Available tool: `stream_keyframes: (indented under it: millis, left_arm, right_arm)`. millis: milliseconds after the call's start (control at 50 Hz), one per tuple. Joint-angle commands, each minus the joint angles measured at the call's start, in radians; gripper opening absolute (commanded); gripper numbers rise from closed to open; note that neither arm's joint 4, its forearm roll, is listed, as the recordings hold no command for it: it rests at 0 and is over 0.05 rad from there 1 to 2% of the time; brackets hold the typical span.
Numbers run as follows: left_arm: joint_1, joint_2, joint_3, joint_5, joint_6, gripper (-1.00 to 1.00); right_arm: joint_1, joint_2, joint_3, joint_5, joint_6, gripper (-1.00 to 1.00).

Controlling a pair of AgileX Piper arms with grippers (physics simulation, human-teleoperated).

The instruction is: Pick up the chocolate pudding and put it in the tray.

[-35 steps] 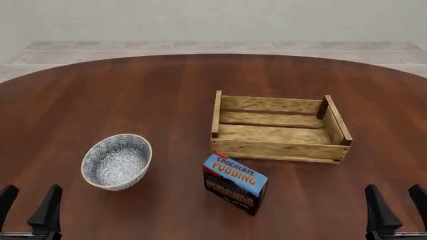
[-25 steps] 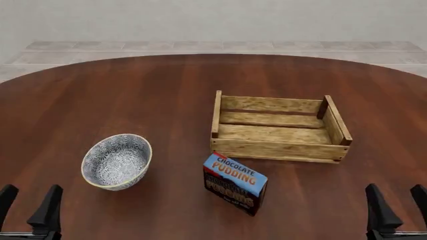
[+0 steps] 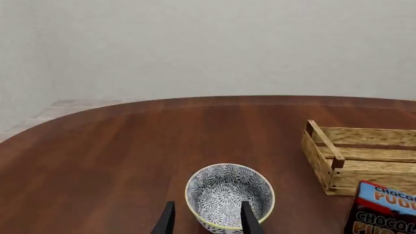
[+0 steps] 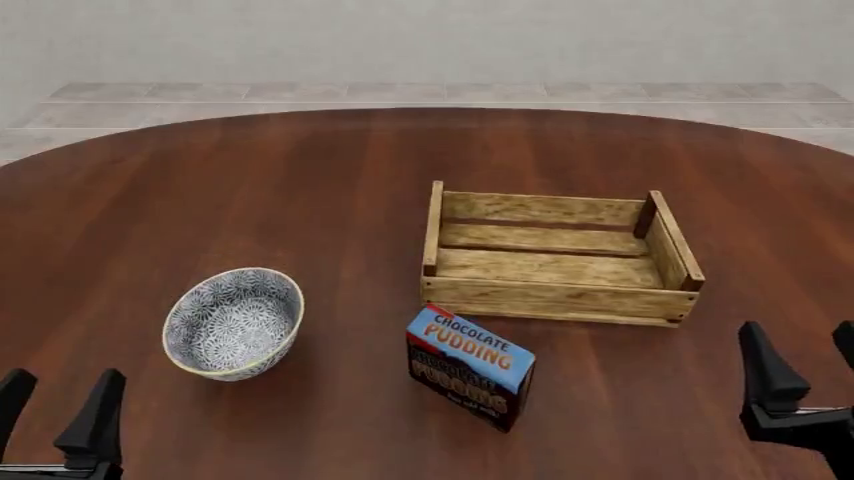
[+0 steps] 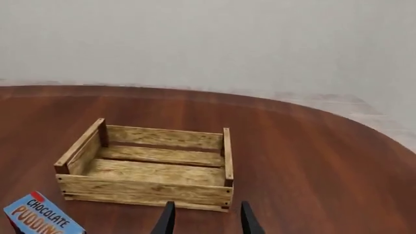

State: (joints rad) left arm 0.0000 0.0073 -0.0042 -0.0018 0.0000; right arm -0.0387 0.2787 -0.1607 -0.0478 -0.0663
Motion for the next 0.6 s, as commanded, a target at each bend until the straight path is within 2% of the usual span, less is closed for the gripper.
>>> stream_keyframes:
  millis: [20, 40, 60, 100, 120, 160, 200, 260, 300, 320, 360, 380, 420, 440, 480, 540, 560, 600]
  left_arm:
    - [0.000, 0.000, 0.000, 0.000, 0.000, 1.00]
    - [0.000, 0.000, 0.000, 0.000, 0.000, 1.00]
    - [0.000, 0.000, 0.000, 0.000, 0.000, 1.00]
    - [0.000, 0.000, 0.000, 0.000, 0.000, 1.00]
    - [0.000, 0.000, 0.000, 0.000, 0.000, 1.00]
    - [0.000, 0.000, 0.000, 0.000, 0.000, 1.00]
    - [0.000, 0.000, 0.000, 0.000, 0.000, 1.00]
    - [0.000, 0.000, 0.000, 0.000, 0.000, 1.00]
    - [0.000, 0.000, 0.000, 0.000, 0.000, 1.00]
    - [0.000, 0.000, 0.000, 0.000, 0.000, 1.00]
    - [0.000, 0.000, 0.000, 0.000, 0.000, 1.00]
    - [0.000, 0.000, 0.000, 0.000, 0.000, 1.00]
    - [0.000, 0.000, 0.000, 0.000, 0.000, 1.00]
    - [0.000, 0.000, 0.000, 0.000, 0.000, 1.00]
    - [0.000, 0.000, 0.000, 0.000, 0.000, 1.00]
    - [0.000, 0.000, 0.000, 0.000, 0.000, 1.00]
    - [0.000, 0.000, 0.000, 0.000, 0.000, 1.00]
    - [0.000, 0.000, 0.000, 0.000, 0.000, 1.00]
  right_arm:
    - [0.039, 0.197, -0.179, 0.041, -0.060, 1.00]
    - [0.044, 0.256, -0.230, 0.062, -0.065, 1.00]
    - [0.072, 0.264, -0.242, 0.065, -0.082, 1.00]
    - [0.064, 0.289, -0.286, 0.084, -0.075, 1.00]
    - [0.089, 0.321, -0.303, 0.090, -0.098, 1.00]
    - [0.091, 0.318, -0.327, 0.101, -0.095, 1.00]
    - [0.096, 0.351, -0.361, 0.116, -0.120, 1.00]
    - [0.134, 0.391, -0.431, 0.149, -0.110, 1.00]
    - [0.166, 0.421, -0.475, 0.169, -0.083, 1.00]
    - [0.160, 0.432, -0.501, 0.180, -0.095, 1.00]
    - [0.165, 0.448, -0.522, 0.191, -0.085, 1.00]
    - [0.182, 0.459, -0.538, 0.196, -0.102, 1.00]
    - [0.230, 0.500, -0.589, 0.229, -0.057, 1.00]
    - [0.234, 0.507, -0.604, 0.230, -0.101, 1.00]
    - [0.248, 0.556, -0.644, 0.259, -0.046, 1.00]
    - [0.264, 0.601, -0.685, 0.276, -0.065, 1.00]
    - [0.273, 0.609, -0.692, 0.277, -0.103, 1.00]
    - [0.261, 0.613, -0.712, 0.280, -0.083, 1.00]
